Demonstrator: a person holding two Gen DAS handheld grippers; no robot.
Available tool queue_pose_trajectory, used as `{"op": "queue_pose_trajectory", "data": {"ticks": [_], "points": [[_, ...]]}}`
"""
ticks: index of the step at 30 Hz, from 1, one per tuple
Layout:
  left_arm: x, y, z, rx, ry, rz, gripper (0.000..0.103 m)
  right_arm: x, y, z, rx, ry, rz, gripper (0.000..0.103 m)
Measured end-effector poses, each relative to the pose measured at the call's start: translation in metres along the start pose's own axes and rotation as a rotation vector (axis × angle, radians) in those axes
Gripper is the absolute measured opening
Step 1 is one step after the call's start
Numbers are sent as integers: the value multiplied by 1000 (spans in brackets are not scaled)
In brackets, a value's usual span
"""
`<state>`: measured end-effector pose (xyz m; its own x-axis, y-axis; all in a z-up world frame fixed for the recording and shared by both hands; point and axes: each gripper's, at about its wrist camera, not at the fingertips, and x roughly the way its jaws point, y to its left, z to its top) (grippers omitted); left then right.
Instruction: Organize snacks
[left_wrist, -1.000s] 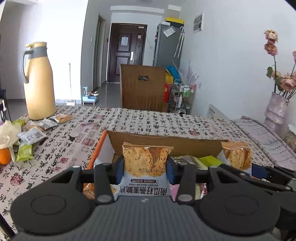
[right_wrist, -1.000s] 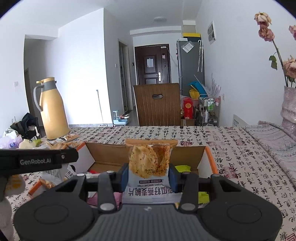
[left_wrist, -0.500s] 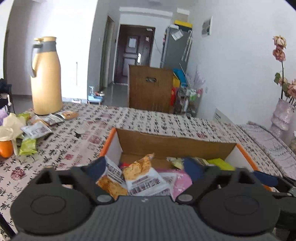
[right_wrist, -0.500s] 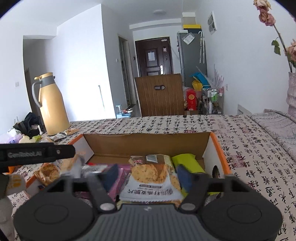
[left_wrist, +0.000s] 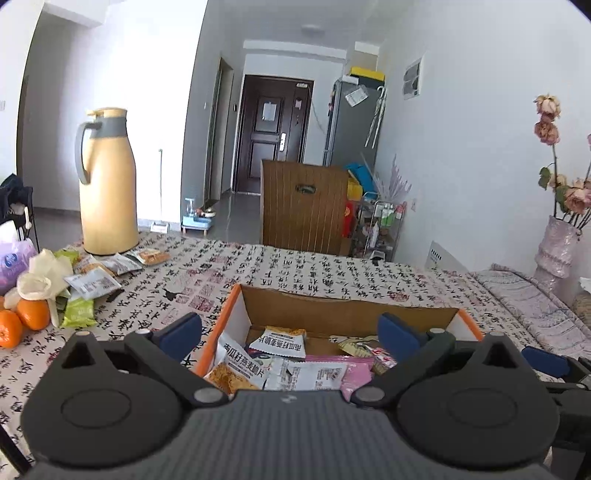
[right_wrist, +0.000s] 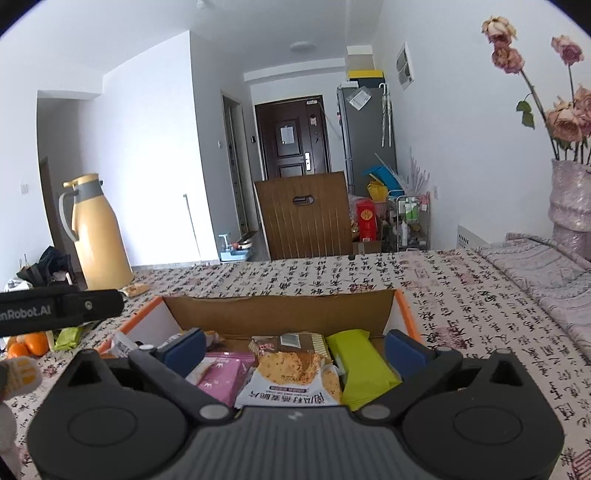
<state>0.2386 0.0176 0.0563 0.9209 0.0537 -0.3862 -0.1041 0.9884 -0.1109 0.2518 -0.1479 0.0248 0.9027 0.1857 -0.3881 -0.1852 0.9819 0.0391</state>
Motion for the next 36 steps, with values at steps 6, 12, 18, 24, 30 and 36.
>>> {"op": "queue_pose_trajectory", "data": {"ticks": [6, 12, 18, 24, 30, 36], "points": [[-37, -2, -7, 21, -21, -11, 103, -32, 5, -6, -6, -5, 0, 103], [-71, 1, -24, 45, -20, -9, 103, -67, 8, -22, -8, 1, -2, 103], [-96, 12, -45, 49, 7, -8, 103, -100, 8, -43, -8, 20, -17, 103], [-118, 21, -64, 51, 38, -15, 103, -131, 8, -60, -11, 35, -33, 103], [-131, 26, -82, 56, 78, -21, 103, -153, 8, -75, -4, 56, -40, 103], [-141, 27, -101, 62, 105, -31, 103, -165, 13, -87, -11, 74, -44, 103]]}}
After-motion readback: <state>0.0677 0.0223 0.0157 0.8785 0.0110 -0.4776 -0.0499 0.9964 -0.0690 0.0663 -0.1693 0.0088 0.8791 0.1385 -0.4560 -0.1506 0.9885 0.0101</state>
